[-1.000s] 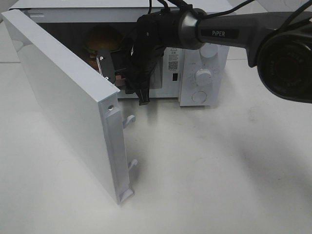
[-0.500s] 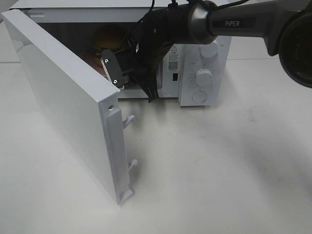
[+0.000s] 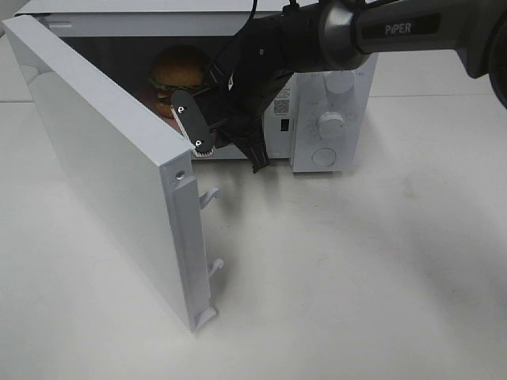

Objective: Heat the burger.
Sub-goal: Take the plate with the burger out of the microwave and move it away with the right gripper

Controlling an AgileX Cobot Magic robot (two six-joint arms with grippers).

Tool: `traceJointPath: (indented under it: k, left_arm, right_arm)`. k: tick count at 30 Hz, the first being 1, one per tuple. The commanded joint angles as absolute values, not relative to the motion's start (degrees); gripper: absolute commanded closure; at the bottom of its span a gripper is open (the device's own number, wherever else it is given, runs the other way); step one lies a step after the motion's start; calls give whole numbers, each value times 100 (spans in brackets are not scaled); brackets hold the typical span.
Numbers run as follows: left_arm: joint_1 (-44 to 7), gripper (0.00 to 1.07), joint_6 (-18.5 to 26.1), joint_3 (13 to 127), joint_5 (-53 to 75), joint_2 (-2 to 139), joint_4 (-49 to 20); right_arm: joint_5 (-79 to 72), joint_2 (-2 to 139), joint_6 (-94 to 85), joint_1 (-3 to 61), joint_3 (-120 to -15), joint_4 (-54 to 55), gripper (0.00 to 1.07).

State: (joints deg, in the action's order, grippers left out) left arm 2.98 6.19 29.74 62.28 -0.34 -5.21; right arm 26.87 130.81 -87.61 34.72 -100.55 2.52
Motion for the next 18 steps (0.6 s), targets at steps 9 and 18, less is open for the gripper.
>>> traceJointPath:
  k: [9, 18]
  left_arm:
    - [292, 9, 596, 2962, 6159, -120, -544]
    - [292, 9, 596, 2962, 6159, -120, -544]
  right_arm:
    - [2618, 12433, -9540, 3535, -9328, 556, 107]
    - [2607, 12032, -10147, 3340, -9018, 882, 107]
